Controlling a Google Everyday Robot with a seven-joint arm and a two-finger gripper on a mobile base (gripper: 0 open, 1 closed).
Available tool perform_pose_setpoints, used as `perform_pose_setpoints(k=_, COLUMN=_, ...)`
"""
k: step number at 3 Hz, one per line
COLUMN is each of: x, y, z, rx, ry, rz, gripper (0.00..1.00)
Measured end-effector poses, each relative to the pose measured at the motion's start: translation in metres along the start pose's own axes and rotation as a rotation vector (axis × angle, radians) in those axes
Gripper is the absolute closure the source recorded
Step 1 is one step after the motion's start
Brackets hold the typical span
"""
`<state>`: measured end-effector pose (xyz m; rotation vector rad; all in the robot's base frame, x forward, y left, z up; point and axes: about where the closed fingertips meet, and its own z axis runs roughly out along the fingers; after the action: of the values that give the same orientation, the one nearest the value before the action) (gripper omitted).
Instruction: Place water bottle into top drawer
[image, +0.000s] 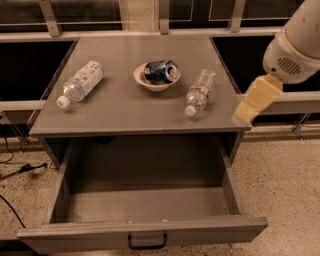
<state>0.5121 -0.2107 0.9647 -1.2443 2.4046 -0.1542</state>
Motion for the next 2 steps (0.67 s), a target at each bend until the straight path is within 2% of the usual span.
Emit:
perform_pose_setpoints(k=1, x=-0.0132, y=-0.0344, z=0.015, rx=0.089, ry=-0.028, rz=0.163, gripper=0.0)
perform_pose_setpoints(k=2, x=-0.0138, y=-0.0345, z=0.0152, rx=0.091, ry=-0.033, rz=0.243, gripper=0.0)
